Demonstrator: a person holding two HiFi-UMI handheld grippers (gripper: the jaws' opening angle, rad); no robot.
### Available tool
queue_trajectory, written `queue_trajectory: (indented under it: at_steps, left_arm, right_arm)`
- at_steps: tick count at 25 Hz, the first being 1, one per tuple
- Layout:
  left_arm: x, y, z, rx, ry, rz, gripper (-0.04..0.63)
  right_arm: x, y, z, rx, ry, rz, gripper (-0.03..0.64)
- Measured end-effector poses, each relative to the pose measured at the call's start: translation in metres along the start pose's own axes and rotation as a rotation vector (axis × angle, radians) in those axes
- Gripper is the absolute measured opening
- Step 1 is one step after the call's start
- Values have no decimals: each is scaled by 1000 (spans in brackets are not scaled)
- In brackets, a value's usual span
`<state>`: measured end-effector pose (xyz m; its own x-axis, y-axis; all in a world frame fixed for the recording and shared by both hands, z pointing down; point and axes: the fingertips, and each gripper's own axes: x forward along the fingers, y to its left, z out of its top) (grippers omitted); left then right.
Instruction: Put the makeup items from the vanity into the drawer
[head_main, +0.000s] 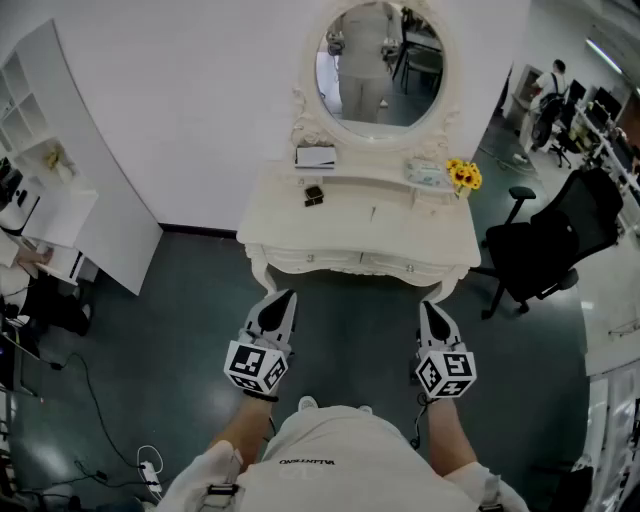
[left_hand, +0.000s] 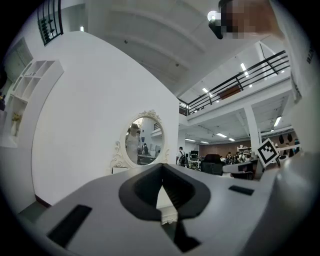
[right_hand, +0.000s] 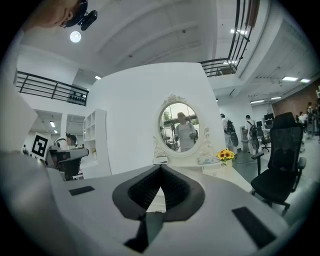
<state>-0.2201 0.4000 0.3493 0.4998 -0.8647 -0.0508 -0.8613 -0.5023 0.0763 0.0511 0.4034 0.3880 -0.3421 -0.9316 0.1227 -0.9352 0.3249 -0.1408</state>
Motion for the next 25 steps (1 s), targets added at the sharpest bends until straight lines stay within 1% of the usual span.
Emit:
queue_trajectory:
  at_steps: [5,9,14,17,19,25]
  left_arm:
    - [-2,12,3,-10,-9,-13,2]
    - [-8,19,0,-19,-5,-39,2]
    - [-13,26,-7,-20,12,-88,2]
    - [-13,30,-13,-32,26,-101,2]
    - [-12,31,-15,-37,28,-105,2]
    - [17,23,-24,-51,39,-119,2]
  right_arm:
    - [11,12,7,24,-27,7,9]
    - [15,22,4,40,-38,-20,9]
    - [22,41,-5,52,-31,-36,9]
    - [26,53,-15,65,-16,-33,9]
    - [29,58,-18,56,-5,-23,9]
    - [47,41,-18,66,-2,-16,9]
